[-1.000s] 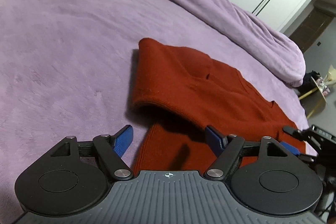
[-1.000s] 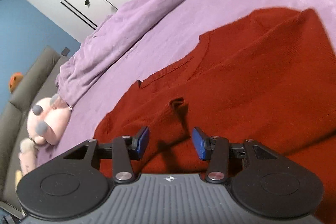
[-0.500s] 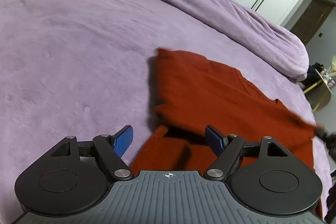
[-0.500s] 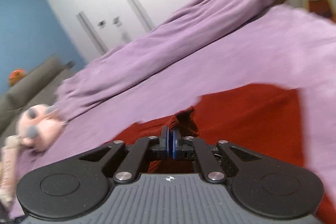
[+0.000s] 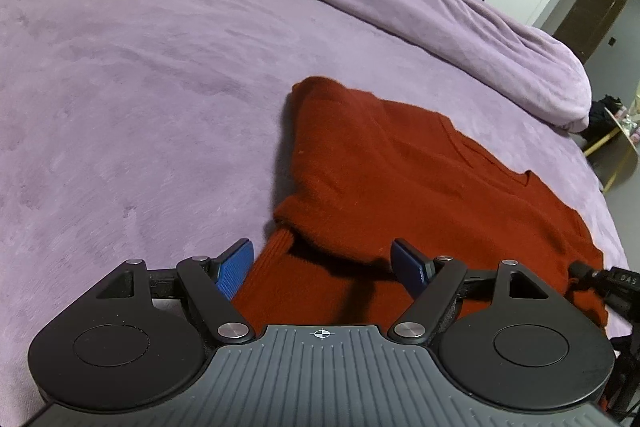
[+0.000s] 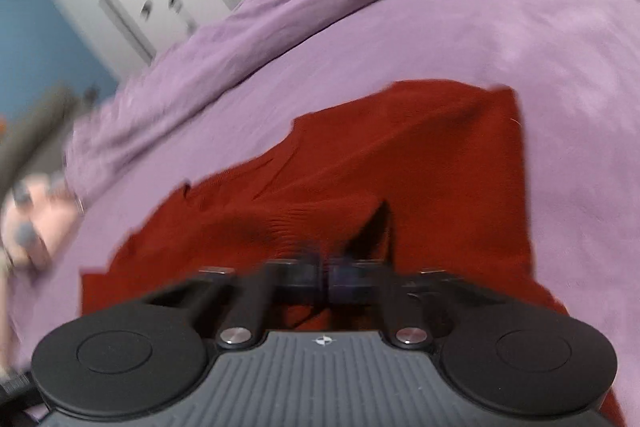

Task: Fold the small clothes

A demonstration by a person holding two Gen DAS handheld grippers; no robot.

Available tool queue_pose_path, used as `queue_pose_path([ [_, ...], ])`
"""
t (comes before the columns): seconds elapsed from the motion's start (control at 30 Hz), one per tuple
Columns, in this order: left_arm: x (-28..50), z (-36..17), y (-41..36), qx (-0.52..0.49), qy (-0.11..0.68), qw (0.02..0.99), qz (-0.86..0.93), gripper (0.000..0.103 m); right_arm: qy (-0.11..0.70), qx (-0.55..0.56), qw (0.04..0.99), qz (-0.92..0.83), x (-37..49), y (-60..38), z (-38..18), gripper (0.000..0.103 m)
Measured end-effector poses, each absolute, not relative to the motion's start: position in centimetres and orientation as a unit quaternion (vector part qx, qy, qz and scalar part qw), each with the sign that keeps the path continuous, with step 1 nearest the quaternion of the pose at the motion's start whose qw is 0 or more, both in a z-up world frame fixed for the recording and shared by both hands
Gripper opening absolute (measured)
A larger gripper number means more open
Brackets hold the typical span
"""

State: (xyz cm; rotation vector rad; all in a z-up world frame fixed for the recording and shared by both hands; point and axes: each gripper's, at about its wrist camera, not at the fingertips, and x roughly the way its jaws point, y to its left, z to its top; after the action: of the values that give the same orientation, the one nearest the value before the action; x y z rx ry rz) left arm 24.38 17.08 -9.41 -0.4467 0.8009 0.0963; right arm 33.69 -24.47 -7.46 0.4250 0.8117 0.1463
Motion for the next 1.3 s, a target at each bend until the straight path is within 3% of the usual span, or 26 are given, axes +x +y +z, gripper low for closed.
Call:
queue_pose_path([
  [0.17,25.2,-9.5,16.5,-0.196,0.392,0.898,0.05,0.081,0.271,0.048,0.962,-0.003,31.7,-22.6,-3.6,0.002],
  [0.47,25.3,-8.4,15.4,-0.165,0.388,0.905,0.051,0.081,0.311,-0.057,0.944,-0.09,32.7,-23.9,-7.1,0.0],
  [0.53,25.4,-7.8,15.0,-0.16,0.387,0.907,0.048,0.081,0.334,-0.05,0.935,-0.107,33.1,-24.6,-7.0,0.003],
  [0.67,26.9,-6.9,12.9,-0.152,0.378,0.913,0.014,0.082,0.333,0.086,0.939,0.003,32.5,-24.6,-5.6,0.005],
  [0.87,31.4,-9.0,8.4,-0.101,0.389,0.916,0.01,0.083,0.344,0.015,0.928,0.138,33.5,-17.2,-6.9,0.005],
  [1.0,33.7,-10.9,8.1,-0.06,0.385,0.92,0.041,0.085,0.34,-0.06,0.937,0.052,35.6,-17.4,-8.3,0.003],
  [1.13,34.9,-12.1,9.8,-0.076,0.382,0.918,0.075,0.097,0.337,-0.056,0.94,-0.011,36.9,-22.0,-9.3,0.0],
  [1.2,34.6,-11.9,10.5,-0.102,0.386,0.914,0.078,0.095,0.344,-0.063,0.937,-0.016,37.0,-22.6,-9.1,0.0],
  [1.3,33.1,-10.8,10.1,-0.102,0.387,0.914,0.071,0.089,0.333,-0.016,0.943,0.016,35.0,-23.2,-7.3,0.011],
])
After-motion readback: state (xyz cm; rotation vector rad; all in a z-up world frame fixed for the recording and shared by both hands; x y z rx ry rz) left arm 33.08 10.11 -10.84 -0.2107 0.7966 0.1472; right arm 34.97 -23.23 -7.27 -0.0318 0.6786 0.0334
